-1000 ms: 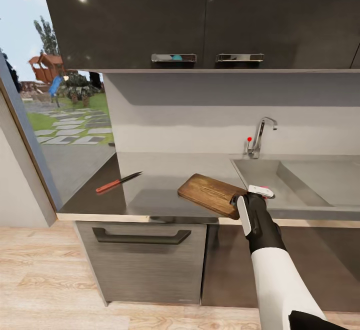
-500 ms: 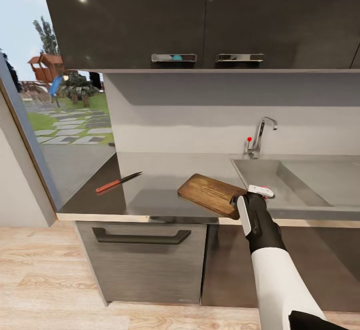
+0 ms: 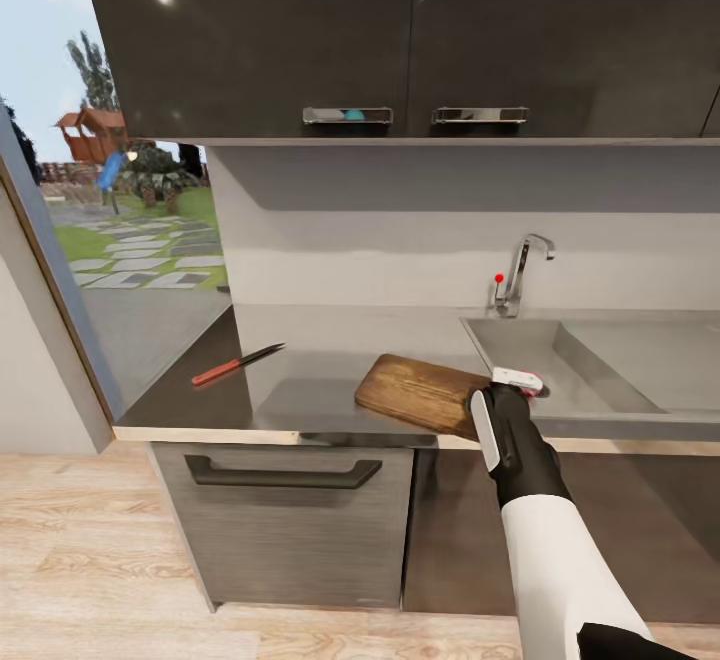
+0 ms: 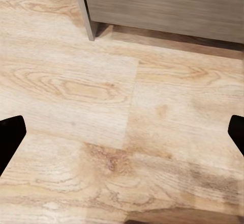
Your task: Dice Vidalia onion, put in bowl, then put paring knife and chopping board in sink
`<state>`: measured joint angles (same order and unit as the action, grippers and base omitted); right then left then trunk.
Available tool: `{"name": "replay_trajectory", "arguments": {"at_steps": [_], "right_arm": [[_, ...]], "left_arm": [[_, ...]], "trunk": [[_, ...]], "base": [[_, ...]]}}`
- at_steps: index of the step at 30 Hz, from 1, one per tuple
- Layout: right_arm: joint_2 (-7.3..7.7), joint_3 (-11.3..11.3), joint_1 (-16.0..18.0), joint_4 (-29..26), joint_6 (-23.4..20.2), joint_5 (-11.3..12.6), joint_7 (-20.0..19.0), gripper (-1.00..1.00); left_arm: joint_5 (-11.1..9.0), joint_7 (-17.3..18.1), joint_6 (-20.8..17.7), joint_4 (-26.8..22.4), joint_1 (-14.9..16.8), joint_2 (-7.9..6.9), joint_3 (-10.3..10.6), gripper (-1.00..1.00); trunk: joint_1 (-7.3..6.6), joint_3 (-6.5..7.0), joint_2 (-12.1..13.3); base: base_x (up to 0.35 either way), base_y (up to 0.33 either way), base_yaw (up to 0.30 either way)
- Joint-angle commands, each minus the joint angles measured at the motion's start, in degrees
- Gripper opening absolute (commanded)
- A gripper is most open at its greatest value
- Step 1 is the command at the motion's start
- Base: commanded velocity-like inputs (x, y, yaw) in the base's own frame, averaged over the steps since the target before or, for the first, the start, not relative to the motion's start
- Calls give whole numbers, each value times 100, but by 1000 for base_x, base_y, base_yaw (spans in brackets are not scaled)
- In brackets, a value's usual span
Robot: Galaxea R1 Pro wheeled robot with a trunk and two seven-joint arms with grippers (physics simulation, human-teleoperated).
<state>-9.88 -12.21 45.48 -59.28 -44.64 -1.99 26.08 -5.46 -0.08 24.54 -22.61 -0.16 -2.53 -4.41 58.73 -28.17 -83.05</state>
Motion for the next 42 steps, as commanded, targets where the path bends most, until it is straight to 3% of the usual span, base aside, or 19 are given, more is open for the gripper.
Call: {"name": "replay_trajectory", "arguments": {"at_steps": [1, 11, 42], "right_arm": [[-5, -10, 4, -11, -28, -12, 3, -100], [-5, -10, 4, -74, -24, -12, 3, -100], [-3, -1, 4, -83, -23, 3, -65, -100]], "left_arm": [[-54, -1, 7, -7, -2, -2, 19, 100], [-55, -1, 7, -7, -2, -2, 19, 100], [-52, -1, 7, -7, -2, -2, 19, 100]], "trunk": [[0, -5, -3], [0, -5, -3], [0, 261, -3]], "base": [[0, 0, 0], [0, 0, 0], [0, 0, 0]]}}
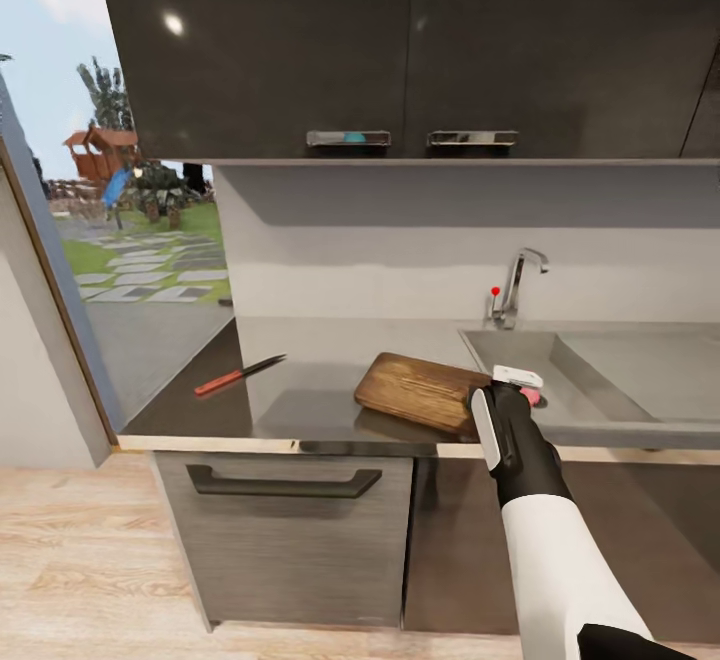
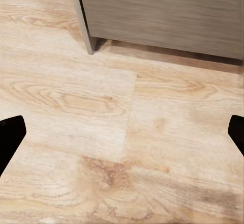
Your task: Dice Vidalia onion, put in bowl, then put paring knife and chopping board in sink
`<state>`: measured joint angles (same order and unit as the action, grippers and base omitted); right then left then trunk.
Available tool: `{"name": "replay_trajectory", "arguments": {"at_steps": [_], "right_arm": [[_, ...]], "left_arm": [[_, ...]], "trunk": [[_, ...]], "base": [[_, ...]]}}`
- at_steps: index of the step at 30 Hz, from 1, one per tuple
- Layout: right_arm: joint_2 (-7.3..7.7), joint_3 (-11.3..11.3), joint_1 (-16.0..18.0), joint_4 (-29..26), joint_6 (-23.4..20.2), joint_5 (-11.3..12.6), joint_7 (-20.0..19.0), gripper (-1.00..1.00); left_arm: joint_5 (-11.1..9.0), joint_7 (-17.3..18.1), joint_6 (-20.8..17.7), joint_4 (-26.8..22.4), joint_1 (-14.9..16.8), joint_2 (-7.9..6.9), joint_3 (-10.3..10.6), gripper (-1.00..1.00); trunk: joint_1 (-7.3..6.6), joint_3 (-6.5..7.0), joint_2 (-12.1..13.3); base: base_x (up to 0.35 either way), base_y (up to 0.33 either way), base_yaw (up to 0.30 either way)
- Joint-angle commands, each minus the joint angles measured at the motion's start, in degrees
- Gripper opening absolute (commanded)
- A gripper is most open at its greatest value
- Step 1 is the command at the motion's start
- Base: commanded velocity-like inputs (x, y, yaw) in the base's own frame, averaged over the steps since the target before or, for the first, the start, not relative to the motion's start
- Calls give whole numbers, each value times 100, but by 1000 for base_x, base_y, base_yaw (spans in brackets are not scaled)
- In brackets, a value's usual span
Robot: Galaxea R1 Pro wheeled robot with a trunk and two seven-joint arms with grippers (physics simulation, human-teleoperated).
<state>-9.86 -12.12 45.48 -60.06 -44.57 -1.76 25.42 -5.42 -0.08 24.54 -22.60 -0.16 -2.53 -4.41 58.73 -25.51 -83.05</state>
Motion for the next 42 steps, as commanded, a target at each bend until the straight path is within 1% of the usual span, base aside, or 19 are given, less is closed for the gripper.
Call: {"name": "replay_trajectory", "arguments": {"at_steps": [1, 4, 5, 7, 9, 12, 15, 18, 21, 23, 24, 27, 30, 32, 35, 38, 42], "right_arm": [[10, -9, 5, -6, -31, -18, -72, -100], [121, -9, 5, -5, -37, -22, -492, -100], [152, -9, 5, -3, -40, -22, -573, -100], [273, -6, 5, -4, -57, -24, -854, -100], [346, -3, 8, -5, -77, -25, -992, -100], [420, 15, 12, -1, -97, -26, -1109, -100], [440, 52, 16, 1, -112, -26, -1141, -100], [461, 122, 22, 2, -133, -22, -1197, -100], [543, 261, 57, 4, -146, -22, -1410, -100], [580, 391, 226, 49, -240, -34, -1562, -100], [587, 421, 308, 73, -303, -37, -1592, -100], [590, 469, 575, 141, -428, -42, -1634, -100], [590, 501, 753, 284, -450, -43, -1641, -100], [590, 539, 1082, 743, -454, -43, -1651, -100], [590, 551, 1324, 1122, -441, -43, -1655, -100], [590, 558, 1451, 1408, -434, -43, -1661, -100], [590, 561, 1514, 1681, -429, -43, -1663, -100]], "left_arm": [[-56, -1, 7, -7, -2, -5, 19, 100], [-56, -1, 7, -7, -2, -3, 19, 100], [-56, -1, 7, -7, -2, -3, 19, 100], [-56, -1, 7, -7, -2, -2, 19, 100], [-56, -1, 7, -7, -2, -2, 19, 100], [-56, -1, 7, -7, -2, -2, 19, 100], [-56, -1, 7, -7, -2, -2, 20, 100], [-56, -1, 7, -7, -2, -2, 24, 100], [-56, -1, 7, -7, -2, -2, 26, 100], [-56, -1, 7, -7, -2, -2, 27, 100], [-56, -1, 7, -7, -2, -2, 27, 100], [-56, -1, 7, -7, -2, -2, 28, 100], [-56, -1, 7, -8, -2, -2, 28, 100], [-56, -1, 7, -9, -2, -2, 28, 100], [-50, -1, 7, -8, -2, -2, 28, 100], [-48, -1, 7, -8, -2, -2, 28, 100], [-47, -1, 7, -7, -2, -2, 28, 100]], "trunk": [[0, -4, -3], [0, -2, -3], [0, -1, -3], [0, -1, -3], [0, -1, -3], [0, -1, -3], [0, -1, -3], [0, -1, -3], [0, -1, -3], [0, -1, -3], [0, -1, -3], [0, -1, -3], [0, -1, -3], [0, -1, -3], [0, -1, -3], [0, -1, -3], [0, -1, -3]], "base": [[0, 0, 0], [0, 0, 0], [0, 0, 0], [0, 0, 0], [0, 0, 0], [0, 0, 0], [0, 0, 0], [0, 0, 0], [0, 0, 0], [0, 0, 0], [0, 0, 0], [0, 0, 0], [0, 0, 0], [0, 0, 0], [0, 0, 0], [0, 0, 0], [0, 0, 0]]}}
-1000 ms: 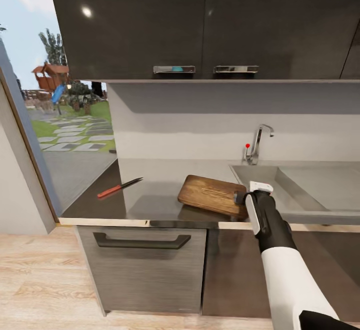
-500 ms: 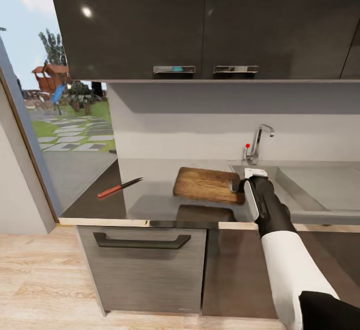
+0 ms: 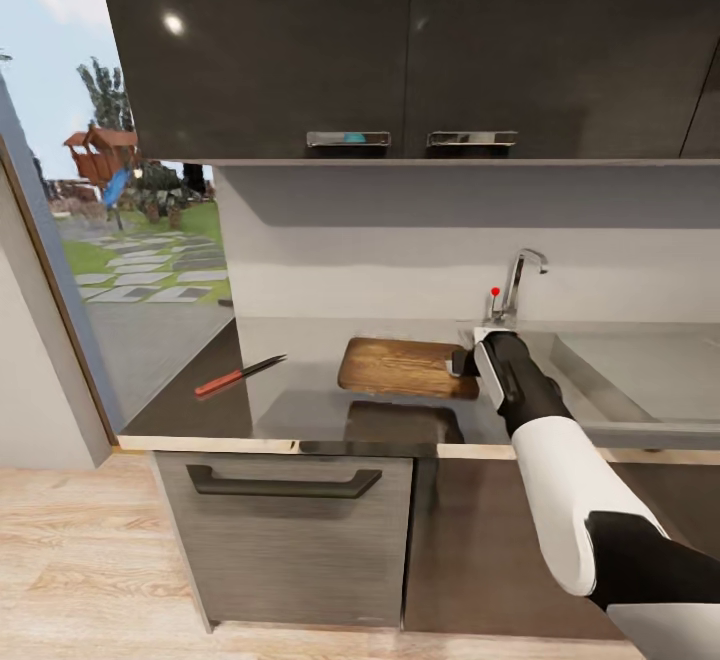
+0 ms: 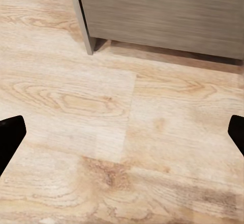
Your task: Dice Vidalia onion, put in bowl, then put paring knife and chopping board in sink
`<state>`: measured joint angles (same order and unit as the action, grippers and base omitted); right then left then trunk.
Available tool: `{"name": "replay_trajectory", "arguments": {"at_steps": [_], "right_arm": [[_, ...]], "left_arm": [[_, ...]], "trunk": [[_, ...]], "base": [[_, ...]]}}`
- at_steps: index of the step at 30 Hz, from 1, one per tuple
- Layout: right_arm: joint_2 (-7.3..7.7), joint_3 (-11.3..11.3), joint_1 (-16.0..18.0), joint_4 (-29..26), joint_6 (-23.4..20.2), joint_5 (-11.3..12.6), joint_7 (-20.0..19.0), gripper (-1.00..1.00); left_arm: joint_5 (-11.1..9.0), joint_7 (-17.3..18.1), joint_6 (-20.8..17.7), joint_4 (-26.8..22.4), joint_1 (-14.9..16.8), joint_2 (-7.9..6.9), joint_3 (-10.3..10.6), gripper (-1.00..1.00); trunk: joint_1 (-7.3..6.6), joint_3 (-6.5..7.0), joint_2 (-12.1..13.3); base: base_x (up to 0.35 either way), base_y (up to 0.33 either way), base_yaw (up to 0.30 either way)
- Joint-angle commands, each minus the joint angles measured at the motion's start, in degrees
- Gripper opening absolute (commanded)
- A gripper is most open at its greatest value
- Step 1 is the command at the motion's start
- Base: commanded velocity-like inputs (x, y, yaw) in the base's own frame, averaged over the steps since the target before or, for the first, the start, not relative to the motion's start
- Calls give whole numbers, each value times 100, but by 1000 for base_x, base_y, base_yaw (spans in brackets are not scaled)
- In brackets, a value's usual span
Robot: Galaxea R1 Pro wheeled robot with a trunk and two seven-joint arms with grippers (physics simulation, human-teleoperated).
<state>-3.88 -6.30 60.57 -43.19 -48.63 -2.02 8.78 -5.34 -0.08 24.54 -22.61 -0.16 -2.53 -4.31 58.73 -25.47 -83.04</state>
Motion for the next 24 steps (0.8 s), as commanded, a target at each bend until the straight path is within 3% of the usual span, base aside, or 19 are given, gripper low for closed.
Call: {"name": "replay_trajectory", "arguments": {"at_steps": [1, 8, 13, 18, 24], "right_arm": [[-4, -19, 11, 46, -19, -17, -4, -100], [30, 124, 16, 99, -15, -24, -551, -100], [112, 220, 17, 103, -15, -18, -686, -100], [127, 256, 17, 109, -15, -21, -963, -100], [133, 262, 17, 125, -15, -26, -1031, -100]], "left_arm": [[-55, -1, 7, -7, -2, -2, 18, 100], [-55, -1, 7, -7, -2, -1, 20, 100], [-55, -1, 7, -7, -2, -2, 19, 100], [-55, -1, 7, -7, -2, -2, 18, 100], [-55, -2, 7, -7, -2, -2, 11, 100]], "trunk": [[0, -5, -4], [0, -5, -4], [0, -5, -4], [0, -5, -4], [0, -5, -4]], "base": [[0, 0, 0], [0, 0, 0], [0, 0, 0], [0, 0, 0], [28, -14, 0]]}}
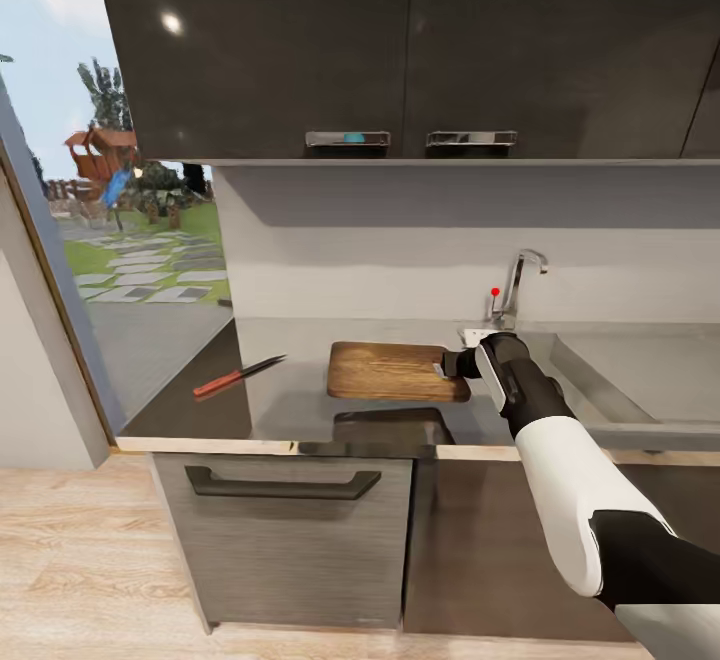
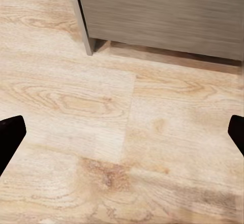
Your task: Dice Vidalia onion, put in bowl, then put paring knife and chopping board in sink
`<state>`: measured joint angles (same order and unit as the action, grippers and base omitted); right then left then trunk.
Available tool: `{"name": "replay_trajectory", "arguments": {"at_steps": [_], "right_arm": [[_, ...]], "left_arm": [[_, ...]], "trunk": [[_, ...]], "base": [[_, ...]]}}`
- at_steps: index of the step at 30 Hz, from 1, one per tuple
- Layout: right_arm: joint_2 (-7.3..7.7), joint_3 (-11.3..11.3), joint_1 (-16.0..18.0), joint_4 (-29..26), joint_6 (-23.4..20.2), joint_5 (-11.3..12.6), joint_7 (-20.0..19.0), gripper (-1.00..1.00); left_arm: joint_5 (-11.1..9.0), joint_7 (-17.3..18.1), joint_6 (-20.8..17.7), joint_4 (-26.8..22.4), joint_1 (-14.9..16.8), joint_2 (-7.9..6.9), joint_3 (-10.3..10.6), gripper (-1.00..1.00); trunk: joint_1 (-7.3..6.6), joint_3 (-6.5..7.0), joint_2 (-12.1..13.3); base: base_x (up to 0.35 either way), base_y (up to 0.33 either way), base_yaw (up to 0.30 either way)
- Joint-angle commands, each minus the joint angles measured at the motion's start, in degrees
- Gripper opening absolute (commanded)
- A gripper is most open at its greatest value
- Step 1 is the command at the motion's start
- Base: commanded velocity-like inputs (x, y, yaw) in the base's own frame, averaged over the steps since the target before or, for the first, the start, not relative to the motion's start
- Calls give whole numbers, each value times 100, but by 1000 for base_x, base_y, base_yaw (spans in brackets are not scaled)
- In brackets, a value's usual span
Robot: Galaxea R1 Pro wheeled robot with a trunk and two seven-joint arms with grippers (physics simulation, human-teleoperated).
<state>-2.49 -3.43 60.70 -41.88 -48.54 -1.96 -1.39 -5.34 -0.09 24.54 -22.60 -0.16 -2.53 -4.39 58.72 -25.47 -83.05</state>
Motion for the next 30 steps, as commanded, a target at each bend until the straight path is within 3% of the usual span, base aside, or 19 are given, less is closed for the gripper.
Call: {"name": "replay_trajectory", "arguments": {"at_steps": [1, 14, 30], "right_arm": [[-6, -22, 3, -5, -24, -32, -16, -100], [-6, 79, 3, 96, -24, -32, -19, -100], [-17, 100, 3, 462, -9, -32, -19, -100]], "left_arm": [[-55, 0, 7, -7, -2, -2, 17, 100], [-55, -7, 7, -13, -2, -2, 14, 100], [-55, -8, 7, -14, -2, -2, 17, 100]], "trunk": [[1, -5, -3], [1, -5, -3], [1, -5, -3]], "base": [[125, -98, 0], [185, -170, 0], [16, -6, 0]]}}
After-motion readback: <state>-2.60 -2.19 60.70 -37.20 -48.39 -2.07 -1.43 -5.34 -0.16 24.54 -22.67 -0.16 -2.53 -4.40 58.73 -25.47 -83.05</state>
